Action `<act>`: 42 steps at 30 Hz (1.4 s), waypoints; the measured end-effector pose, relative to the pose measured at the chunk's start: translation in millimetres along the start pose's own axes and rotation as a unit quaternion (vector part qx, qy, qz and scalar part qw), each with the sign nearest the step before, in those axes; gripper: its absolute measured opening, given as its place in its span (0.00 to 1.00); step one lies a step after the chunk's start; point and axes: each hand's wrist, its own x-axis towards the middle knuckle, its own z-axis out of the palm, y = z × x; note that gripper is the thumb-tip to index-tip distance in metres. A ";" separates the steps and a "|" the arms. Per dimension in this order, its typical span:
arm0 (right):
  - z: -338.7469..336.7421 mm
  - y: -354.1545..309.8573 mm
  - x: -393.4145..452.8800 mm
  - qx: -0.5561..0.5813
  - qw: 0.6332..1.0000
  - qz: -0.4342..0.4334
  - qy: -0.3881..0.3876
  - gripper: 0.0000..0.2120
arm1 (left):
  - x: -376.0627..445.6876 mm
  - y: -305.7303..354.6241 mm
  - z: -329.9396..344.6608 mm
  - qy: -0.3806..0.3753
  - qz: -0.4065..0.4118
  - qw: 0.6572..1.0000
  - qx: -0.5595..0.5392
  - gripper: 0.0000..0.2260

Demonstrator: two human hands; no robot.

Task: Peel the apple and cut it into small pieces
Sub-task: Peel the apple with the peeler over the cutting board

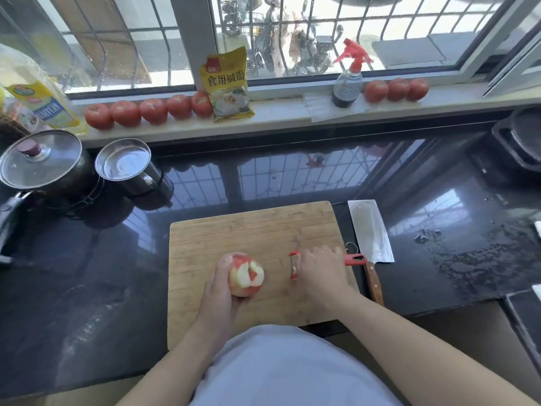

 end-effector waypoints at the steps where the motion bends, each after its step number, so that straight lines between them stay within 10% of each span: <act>1: -2.3 3.6 1.3 -0.011 1.000 0.009 -0.011 0.06 | 2.7 1.9 1.8 -0.001 -0.014 1.000 -0.012 0.14; 13: -15.3 16.0 9.7 0.012 0.998 -0.009 0.061 0.06 | -2.3 9.8 -4.5 -0.021 -0.117 0.992 -0.045 0.17; 20: -41.7 1.1 -13.6 0.151 0.921 -0.290 0.211 0.19 | -3.1 13.8 -8.1 -0.040 -0.185 0.982 0.006 0.23; 29: -66.1 -16.3 -13.9 0.092 0.884 -0.381 0.256 0.19 | -1.1 19.2 -11.0 -0.179 -0.261 0.937 0.150 0.24; 36: -46.7 -11.7 1.4 0.085 0.871 -0.361 0.320 0.18 | -0.9 23.7 -11.3 -0.163 -0.297 0.931 0.133 0.21; 42: -7.0 12.8 23.8 -0.010 0.948 -0.152 0.279 0.19 | 1.0 24.7 -10.9 -0.146 -0.275 0.940 0.141 0.21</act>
